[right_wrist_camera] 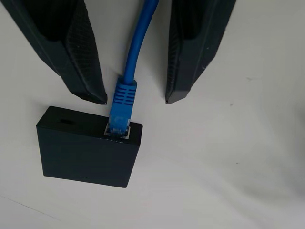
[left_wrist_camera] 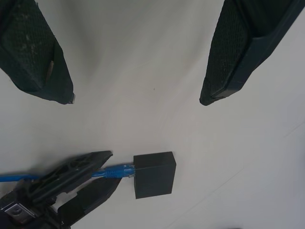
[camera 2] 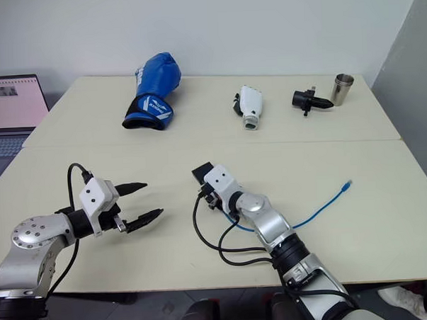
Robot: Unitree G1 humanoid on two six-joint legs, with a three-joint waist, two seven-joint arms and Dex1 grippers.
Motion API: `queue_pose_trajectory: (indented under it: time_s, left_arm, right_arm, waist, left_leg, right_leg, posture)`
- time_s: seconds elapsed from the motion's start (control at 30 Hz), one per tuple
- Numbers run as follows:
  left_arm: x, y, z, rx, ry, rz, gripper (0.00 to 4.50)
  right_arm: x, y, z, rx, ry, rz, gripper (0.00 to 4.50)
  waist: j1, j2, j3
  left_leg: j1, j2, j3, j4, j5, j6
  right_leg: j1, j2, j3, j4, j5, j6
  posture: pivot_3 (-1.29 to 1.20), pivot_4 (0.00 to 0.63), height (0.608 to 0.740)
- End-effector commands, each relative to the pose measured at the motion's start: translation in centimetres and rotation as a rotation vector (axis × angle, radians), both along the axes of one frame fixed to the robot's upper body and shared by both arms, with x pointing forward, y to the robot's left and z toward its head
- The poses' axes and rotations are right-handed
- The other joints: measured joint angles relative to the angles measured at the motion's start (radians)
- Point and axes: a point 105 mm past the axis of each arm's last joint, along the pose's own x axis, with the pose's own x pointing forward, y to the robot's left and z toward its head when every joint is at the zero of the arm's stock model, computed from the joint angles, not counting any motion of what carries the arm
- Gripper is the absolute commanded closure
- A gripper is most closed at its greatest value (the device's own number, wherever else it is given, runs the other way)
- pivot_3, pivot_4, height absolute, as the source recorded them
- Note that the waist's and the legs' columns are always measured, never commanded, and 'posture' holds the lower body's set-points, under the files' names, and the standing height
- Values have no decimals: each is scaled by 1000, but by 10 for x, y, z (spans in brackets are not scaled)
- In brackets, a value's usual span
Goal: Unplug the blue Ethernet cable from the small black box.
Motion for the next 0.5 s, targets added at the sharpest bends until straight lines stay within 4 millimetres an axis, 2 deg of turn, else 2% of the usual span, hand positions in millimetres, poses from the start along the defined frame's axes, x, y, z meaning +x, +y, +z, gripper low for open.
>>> queue_pose_trajectory:
  time_s: [0.03,0.13,0.17,0.2,0.33,0.5]
  left_arm:
    - [7,2,4,-34,13,52,0]
    - [6,1,3,-128,97,76,0]
    - [4,-1,4,-209,155,77,0]
    - [2,-3,6,-265,196,74,0]
    - [-9,-16,12,-470,402,3,0]
    - [-13,-37,27,-623,543,-89,0]
  right_arm:
    - [7,-10,16,-16,-87,-8,3291]
    - [-2,-13,38,-65,-270,84,4057]
    - [-8,-16,44,-90,-332,135,4282]
    - [-13,-18,47,-106,-369,171,4366]
    - [-38,-35,56,-207,-566,368,4368]
    - [-58,-42,63,-224,-674,552,4369]
  waist:
    - [0,0,0]
    - [2,0,0]
    - [1,0,0]
    - [0,0,0]
    - [-3,0,0]
    - [-3,0,0]
  left_leg:
    - [0,0,0,0,0,0]
    - [0,-1,0,0,0,0]
    - [-1,-1,0,0,0,0]
    - [-1,-1,0,0,0,0]
    - [-1,0,0,-1,0,0]
    - [0,0,-1,-1,0,0]
  right_leg:
    - [0,0,0,0,0,0]
    - [0,0,0,0,0,0]
    - [0,0,0,0,0,0]
    - [0,0,0,-1,0,0]
    - [0,0,-1,-1,0,0]
    - [0,0,-1,-1,0,0]
  posture:
    - [0,150,740]
    - [0,150,740]
    - [0,150,740]
    - [0,150,740]
    - [0,150,740]
    - [0,150,740]
